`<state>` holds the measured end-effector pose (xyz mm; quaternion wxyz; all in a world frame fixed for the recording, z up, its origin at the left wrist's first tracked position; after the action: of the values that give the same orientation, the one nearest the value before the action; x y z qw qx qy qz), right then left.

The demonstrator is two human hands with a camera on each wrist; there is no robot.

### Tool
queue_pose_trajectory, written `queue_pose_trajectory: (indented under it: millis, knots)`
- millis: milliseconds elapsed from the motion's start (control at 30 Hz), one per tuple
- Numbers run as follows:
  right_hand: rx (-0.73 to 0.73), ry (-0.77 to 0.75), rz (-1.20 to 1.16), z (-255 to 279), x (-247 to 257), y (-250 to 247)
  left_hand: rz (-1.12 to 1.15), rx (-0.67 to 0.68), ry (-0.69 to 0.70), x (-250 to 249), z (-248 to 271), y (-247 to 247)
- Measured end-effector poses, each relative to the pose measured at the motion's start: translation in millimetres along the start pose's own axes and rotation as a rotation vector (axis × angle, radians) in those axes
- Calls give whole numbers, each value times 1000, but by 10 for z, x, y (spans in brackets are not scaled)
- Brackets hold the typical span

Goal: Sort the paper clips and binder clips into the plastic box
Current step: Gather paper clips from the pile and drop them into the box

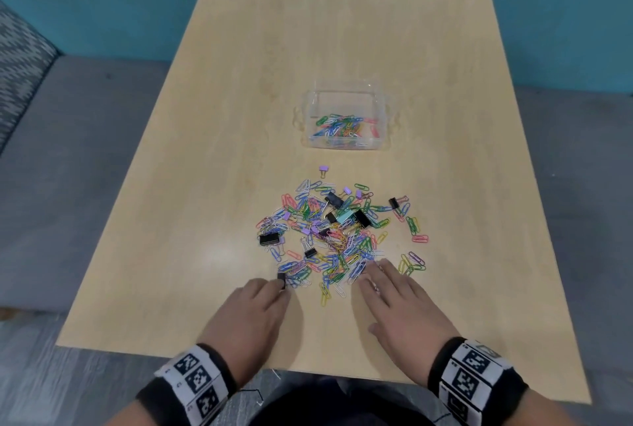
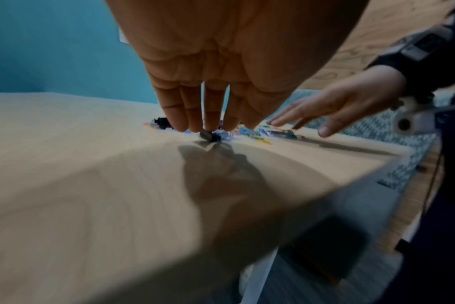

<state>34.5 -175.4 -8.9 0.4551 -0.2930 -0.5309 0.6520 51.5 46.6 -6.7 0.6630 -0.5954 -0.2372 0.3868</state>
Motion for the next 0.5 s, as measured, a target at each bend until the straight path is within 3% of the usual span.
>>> queue_pose_trajectory:
  millis: [167, 367, 500]
  knots:
    - [1, -74, 13, -78, 145, -23, 49, 45, -66, 86, 198, 25]
    - [30, -323, 62, -183, 501, 27, 38, 38, -4, 257, 292, -104]
    - [79, -322, 87, -260, 536, 41, 29, 63, -51, 446, 290, -114]
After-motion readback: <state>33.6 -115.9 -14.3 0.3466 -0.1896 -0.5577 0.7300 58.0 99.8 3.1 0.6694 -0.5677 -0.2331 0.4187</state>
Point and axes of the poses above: each hand's wrist, its own z-axis away from the middle knuckle, its own y-axis out of the palm, x = y × z, the point moved 6 cm from there along -z, towards the middle knuckle, and after that the axes turned 1 degree about -x, right-handed, at the moved point
